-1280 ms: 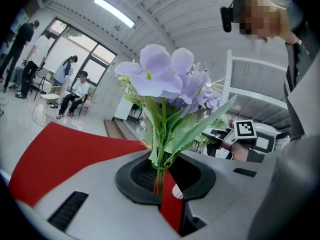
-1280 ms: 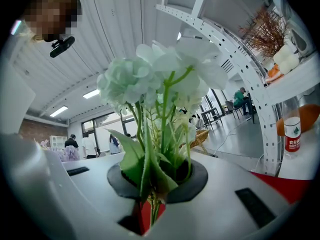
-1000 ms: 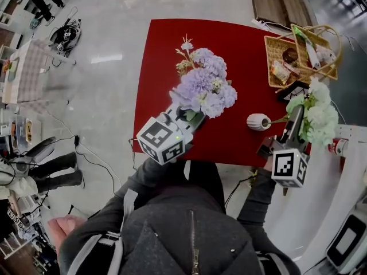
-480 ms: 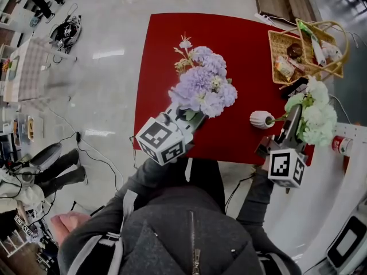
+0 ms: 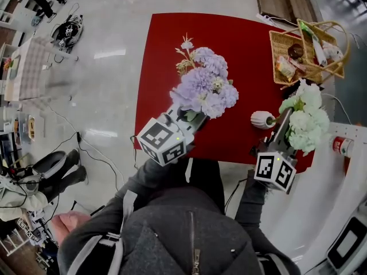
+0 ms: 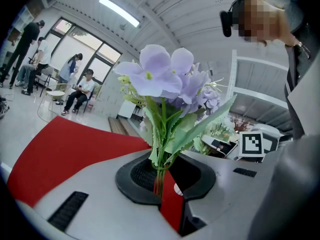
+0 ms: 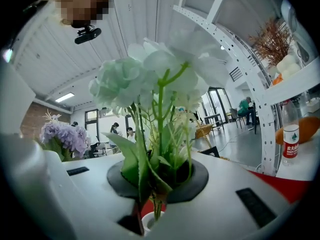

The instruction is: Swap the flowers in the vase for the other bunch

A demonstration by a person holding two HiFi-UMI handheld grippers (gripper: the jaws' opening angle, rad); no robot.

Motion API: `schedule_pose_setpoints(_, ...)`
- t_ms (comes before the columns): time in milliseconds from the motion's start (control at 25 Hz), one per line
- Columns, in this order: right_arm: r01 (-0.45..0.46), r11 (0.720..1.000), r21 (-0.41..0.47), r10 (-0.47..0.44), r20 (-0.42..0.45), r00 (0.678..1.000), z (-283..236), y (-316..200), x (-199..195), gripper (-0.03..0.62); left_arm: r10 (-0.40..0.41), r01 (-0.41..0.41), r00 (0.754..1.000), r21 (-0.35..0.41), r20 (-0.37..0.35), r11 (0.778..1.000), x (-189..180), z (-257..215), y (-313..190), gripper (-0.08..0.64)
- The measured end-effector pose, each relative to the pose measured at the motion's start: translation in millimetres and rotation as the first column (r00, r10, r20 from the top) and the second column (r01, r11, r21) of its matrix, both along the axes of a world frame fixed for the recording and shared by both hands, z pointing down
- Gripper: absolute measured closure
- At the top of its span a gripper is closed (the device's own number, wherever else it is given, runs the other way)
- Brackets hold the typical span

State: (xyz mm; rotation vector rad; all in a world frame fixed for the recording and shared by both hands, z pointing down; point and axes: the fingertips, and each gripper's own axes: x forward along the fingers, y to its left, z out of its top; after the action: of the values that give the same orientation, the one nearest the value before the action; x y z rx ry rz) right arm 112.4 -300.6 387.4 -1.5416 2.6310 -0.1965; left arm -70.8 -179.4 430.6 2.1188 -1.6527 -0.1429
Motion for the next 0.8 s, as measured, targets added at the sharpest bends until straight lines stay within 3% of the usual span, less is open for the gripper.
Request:
schedule_pose_setpoints(200,0.02,0.996,0.081,-0.016,-0.057,0.998,3.4,16.3,-12.1,0.532,0.005,-0.005,1.0,-0.001,0.001,1.0,0.5,0.3,1.6,0.499)
schedule_pose_setpoints(800,0.023,0.985,0.172,0.009,-0.181,0.983,23.7,21.7,-24.5,0.532,0.011,-0.011,1.0,-0.01,-0.006,1.0,2.1,0.1,2.5,0.499)
